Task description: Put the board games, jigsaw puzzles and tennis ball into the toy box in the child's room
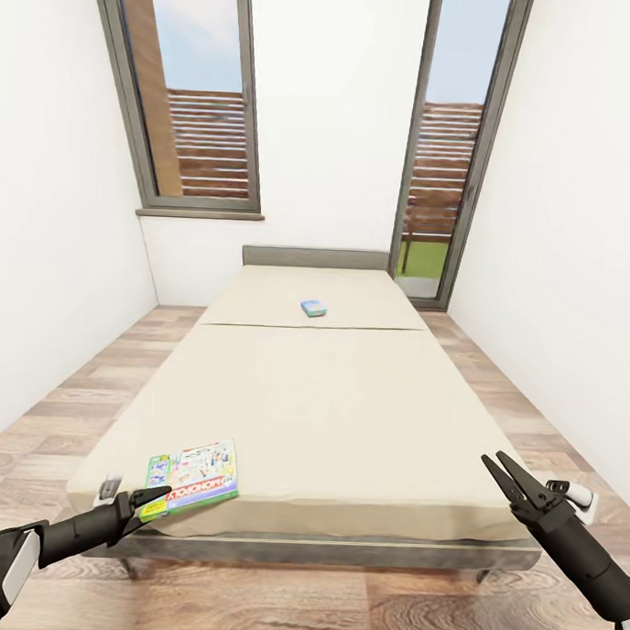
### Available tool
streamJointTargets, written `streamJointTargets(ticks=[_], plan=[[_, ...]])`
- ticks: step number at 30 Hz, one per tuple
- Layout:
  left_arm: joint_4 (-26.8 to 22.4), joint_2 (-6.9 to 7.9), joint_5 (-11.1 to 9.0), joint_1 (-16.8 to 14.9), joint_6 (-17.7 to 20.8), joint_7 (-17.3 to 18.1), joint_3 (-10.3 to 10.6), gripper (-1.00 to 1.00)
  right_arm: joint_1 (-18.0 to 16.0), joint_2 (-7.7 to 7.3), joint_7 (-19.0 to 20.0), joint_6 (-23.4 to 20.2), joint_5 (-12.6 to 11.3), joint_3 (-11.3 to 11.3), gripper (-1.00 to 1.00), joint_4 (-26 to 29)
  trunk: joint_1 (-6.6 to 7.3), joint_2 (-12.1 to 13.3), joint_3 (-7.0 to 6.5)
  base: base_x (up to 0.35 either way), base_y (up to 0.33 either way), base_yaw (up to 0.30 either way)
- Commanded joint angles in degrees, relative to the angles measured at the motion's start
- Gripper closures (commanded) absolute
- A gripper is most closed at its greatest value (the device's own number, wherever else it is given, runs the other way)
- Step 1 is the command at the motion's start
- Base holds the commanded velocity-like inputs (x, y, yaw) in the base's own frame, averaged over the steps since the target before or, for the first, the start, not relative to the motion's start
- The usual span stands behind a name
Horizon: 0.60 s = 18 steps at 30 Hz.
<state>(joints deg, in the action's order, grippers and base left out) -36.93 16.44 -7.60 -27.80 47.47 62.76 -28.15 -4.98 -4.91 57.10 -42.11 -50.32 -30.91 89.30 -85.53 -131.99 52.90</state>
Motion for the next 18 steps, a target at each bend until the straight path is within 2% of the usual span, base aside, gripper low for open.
streamJointTargets(ticks=[1, 4, 5, 14, 18], plan=[[0.02, 0.0, -0.13, -0.03, 0.34, 0.08, -0.06, -1.0, -0.03, -0.01, 0.03, -0.34, -0.22, -0.03, -1.0, -0.01, 0.01, -0.02, 0.05, 0.0, 0.0, 0.0], [0.02, 0.0, -0.13, -0.04, 0.35, 0.12, -0.06, -1.0, -0.03, -0.01, 0.03, -0.34, -0.22, -0.03, -1.0, -0.01, 0.01, -0.02, 0.05, 0.0, 0.0, 0.0], [0.02, 0.0, -0.13, -0.05, 0.35, 0.13, -0.06, 1.0, -0.03, -0.01, 0.03, -0.34, -0.22, -0.03, -1.0, -0.01, 0.01, -0.02, 0.05, 0.0, 0.0, 0.0], [0.02, 0.06, -0.13, -0.04, 0.42, 0.05, -0.21, 1.0, -0.03, -0.01, 0.03, -0.34, -0.22, -0.04, -1.0, -0.01, 0.01, -0.02, 0.05, 0.0, 0.0, 0.0], [0.02, 0.08, -0.13, -0.04, 0.48, -0.11, -0.26, 1.0, -0.03, -0.02, 0.03, -0.34, -0.22, -0.05, -1.0, -0.01, 0.89, 1.58, -0.67, 0.0, 0.0, 0.0]])
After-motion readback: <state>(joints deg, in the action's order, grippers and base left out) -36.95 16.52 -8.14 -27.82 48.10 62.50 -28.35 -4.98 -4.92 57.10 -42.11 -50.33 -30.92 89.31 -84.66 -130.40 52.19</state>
